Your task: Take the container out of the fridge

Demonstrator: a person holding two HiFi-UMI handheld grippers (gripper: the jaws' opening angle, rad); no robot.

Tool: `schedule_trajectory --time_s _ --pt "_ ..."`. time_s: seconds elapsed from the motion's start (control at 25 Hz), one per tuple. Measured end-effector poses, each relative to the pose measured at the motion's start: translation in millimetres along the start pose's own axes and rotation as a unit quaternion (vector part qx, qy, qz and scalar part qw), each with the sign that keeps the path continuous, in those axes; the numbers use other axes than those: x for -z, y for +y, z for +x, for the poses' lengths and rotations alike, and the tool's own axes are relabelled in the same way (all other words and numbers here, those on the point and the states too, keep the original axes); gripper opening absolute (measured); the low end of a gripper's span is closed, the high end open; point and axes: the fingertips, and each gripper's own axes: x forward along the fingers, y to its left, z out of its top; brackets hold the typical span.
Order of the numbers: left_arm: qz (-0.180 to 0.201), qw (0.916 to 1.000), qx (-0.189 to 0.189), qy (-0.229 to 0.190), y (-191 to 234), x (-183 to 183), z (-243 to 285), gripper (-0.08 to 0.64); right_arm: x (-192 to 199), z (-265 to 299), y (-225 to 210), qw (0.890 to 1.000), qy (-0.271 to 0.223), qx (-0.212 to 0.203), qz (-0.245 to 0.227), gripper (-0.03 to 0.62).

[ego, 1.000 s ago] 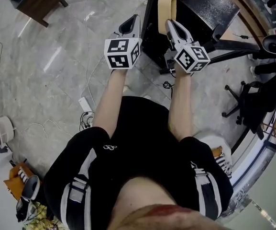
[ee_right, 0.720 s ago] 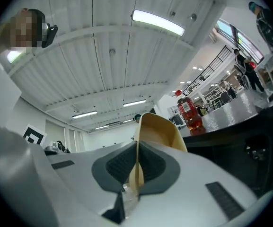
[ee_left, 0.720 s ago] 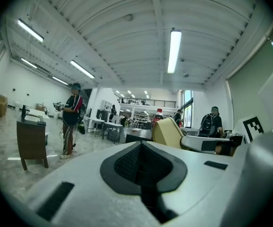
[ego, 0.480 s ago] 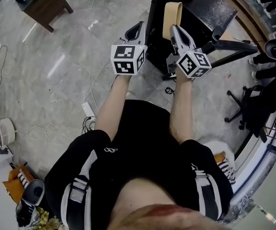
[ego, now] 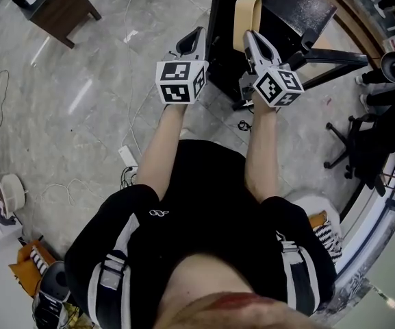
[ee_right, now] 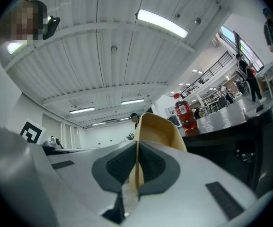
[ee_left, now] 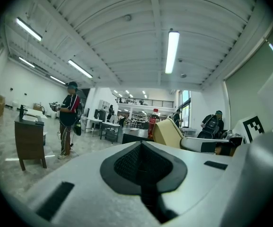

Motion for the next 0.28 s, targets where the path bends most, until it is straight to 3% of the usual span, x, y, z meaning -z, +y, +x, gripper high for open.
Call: schedule_trajectory --time_s 0.28 --pt "-0.016 0.9998 0.005 0.004 -7.7 5.2 0.3 0.008 5.1 -3.3 -1.7 1.0 0.005 0.003 0.003 0.015"
